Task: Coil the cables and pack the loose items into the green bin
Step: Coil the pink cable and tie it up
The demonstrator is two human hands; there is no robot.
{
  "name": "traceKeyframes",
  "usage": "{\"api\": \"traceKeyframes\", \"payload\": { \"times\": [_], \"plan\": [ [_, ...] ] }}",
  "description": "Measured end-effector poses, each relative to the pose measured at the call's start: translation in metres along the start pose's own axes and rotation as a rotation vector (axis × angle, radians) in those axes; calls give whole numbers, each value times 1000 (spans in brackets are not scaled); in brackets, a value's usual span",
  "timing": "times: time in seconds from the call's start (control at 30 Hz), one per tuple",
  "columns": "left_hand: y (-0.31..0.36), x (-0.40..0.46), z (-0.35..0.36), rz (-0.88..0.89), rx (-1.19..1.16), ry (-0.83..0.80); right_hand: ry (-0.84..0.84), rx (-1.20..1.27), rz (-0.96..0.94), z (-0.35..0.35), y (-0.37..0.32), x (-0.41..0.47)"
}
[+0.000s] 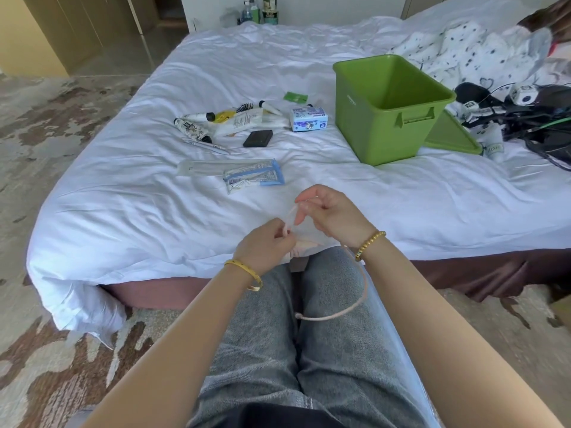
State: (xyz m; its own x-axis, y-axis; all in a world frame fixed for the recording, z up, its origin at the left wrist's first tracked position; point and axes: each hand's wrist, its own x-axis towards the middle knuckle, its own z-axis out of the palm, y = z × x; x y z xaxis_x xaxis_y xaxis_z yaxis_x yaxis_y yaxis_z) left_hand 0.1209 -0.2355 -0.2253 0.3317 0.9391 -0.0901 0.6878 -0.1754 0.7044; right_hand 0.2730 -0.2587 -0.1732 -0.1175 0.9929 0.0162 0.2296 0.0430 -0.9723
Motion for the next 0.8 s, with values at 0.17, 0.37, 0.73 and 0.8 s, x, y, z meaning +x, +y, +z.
{"api": "traceKeyframes", "payload": {
  "times": [0.17,0.37,0.73,0.8],
  "plan": [
    [3,-2,-10,0,-582,-7,281,-52,102,-11,16,9],
    [12,6,-10,-226,-1072,141,73,-77,201,8,33,5],
    [-6,14,-10,-338,-730,396,-302,-434,217,18,25,-2],
    [-8,16,-8,-285,-610,451,-271,-492,185,16,20,-1]
  ]
}}
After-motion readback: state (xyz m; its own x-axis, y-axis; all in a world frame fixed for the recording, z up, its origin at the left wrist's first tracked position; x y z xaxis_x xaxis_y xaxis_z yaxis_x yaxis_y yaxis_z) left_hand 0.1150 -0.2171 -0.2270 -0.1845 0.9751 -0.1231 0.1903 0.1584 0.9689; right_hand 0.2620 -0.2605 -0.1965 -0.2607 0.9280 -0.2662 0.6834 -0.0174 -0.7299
